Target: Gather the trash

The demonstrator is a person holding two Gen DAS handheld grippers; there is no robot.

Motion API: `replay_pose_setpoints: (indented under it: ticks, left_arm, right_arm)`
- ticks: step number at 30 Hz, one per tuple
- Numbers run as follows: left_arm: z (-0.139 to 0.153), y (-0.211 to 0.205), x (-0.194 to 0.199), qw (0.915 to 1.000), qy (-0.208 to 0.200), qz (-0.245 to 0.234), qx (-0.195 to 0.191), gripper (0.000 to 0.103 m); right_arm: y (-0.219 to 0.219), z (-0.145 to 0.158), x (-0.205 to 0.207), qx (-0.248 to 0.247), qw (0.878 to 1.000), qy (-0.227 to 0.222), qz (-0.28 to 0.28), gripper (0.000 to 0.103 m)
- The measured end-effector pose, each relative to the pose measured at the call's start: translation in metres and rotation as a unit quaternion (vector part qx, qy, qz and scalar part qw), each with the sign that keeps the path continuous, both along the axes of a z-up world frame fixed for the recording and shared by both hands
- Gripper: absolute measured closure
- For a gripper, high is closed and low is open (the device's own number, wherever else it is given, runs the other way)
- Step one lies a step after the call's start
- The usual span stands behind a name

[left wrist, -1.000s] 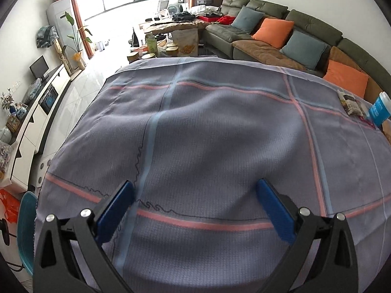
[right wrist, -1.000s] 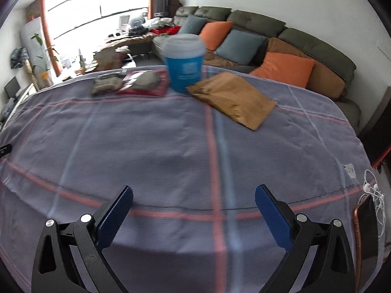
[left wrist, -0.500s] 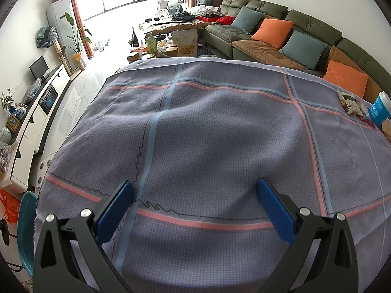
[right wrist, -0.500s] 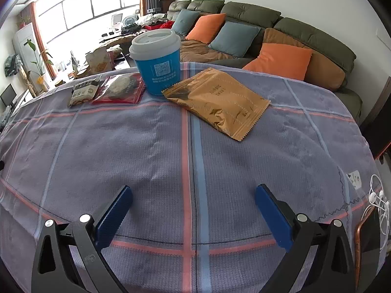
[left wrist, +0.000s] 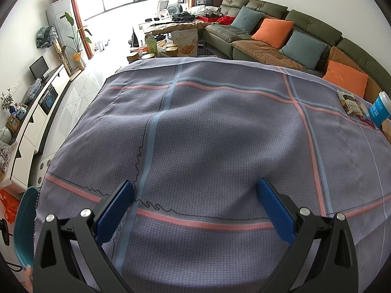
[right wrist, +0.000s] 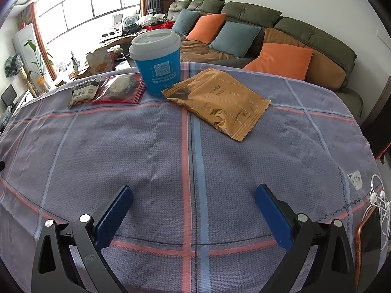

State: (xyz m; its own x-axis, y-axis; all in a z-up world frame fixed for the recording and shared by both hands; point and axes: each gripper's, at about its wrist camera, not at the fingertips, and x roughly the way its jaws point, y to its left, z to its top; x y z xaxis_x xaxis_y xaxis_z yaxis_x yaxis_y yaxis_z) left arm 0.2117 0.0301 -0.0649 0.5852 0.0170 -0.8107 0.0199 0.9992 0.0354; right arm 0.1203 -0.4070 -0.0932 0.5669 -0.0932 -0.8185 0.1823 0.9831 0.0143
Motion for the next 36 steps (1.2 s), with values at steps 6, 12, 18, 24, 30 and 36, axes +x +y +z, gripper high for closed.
replay_pose_setpoints:
  ticks: [6, 12, 18, 24, 30, 36]
  left_arm:
    - [0.0000, 0.0001, -0.0004, 1.0000, 0.000, 0.000, 0.000, 0.003]
    - [0.0001, 0.0001, -0.0004, 1.0000, 0.000, 0.000, 0.000, 0.003]
    - [0.0000, 0.0000, -0.0001, 1.0000, 0.000, 0.000, 0.000, 0.003]
    - [0.0000, 0.0000, 0.0000, 1.0000, 0.000, 0.000, 0.000, 0.003]
    - [-0.0001, 0.0000, -0.0002, 1.0000, 0.000, 0.000, 0.000, 0.003]
    - [-0.0002, 0.0001, -0.0005, 1.0000, 0.000, 0.000, 0.000, 0.003]
  right_arm:
    - [-0.0028, -0.0003, 0.0005, 0.003, 1.000, -0.001, 0.000, 0.003]
    - [-0.0015, -0.0001, -0.0002, 0.002, 1.000, -0.001, 0.000, 0.003]
    - [-0.0015, -0.0004, -0.0001, 0.002, 1.000, -0.001, 0.000, 0.003]
    - [-0.0017, -0.0001, 0.0000, 0.002, 1.000, -0.001, 0.000, 0.003]
    - [-0.0016, -0.0007, 0.0001, 0.002, 1.000, -0.001, 0.000, 0.003]
    - [-0.0017, -0.0004, 0.0001, 0.002, 1.000, -0.001, 0.000, 0.003]
